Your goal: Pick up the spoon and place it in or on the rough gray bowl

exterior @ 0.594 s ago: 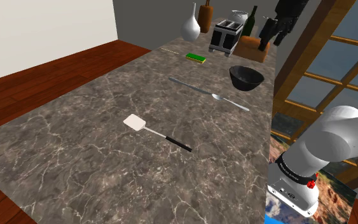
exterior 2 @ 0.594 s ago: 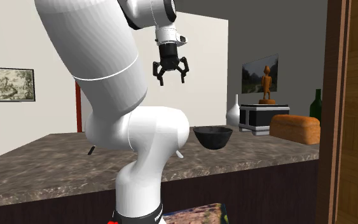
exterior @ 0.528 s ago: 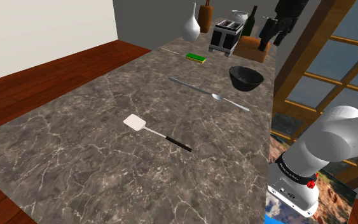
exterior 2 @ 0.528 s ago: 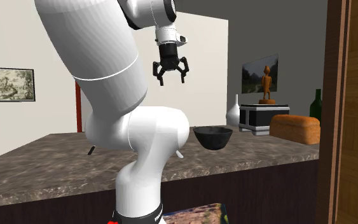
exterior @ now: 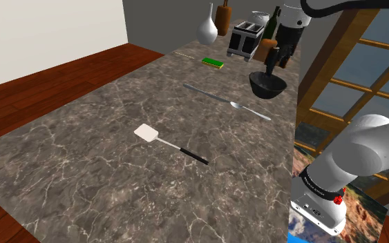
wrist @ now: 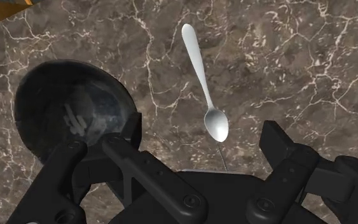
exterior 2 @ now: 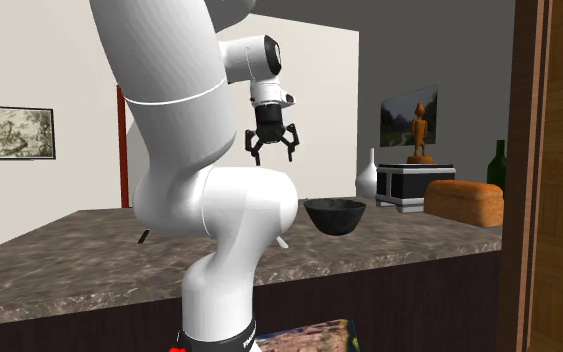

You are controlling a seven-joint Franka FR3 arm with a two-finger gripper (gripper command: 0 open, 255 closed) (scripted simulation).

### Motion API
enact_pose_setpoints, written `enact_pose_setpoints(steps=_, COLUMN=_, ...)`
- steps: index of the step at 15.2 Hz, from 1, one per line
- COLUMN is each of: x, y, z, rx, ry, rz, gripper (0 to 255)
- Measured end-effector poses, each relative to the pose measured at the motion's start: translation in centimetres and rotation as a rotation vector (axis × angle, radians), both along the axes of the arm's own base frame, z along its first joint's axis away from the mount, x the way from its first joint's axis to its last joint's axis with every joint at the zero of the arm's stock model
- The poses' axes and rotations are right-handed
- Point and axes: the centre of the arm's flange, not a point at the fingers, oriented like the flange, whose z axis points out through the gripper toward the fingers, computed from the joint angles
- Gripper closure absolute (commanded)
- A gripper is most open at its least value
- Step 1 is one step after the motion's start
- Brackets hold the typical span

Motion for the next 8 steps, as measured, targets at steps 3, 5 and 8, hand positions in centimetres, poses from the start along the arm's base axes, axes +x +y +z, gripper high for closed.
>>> enact_pose_setpoints(steps=3, x=1.5, y=0.3, z=-4.0, rx=-0.006, ry=0.048, rz=0.042, gripper=0)
enact_pose_setpoints(steps=5, x=2.4, y=0.4, z=-6.8, rx=-0.011, ry=0.08, rz=0.07, gripper=0)
enact_pose_setpoints(steps=8, x=4.0, y=0.6, z=-10.5, rx=-0.017, ry=0.128, rz=0.112, gripper=0)
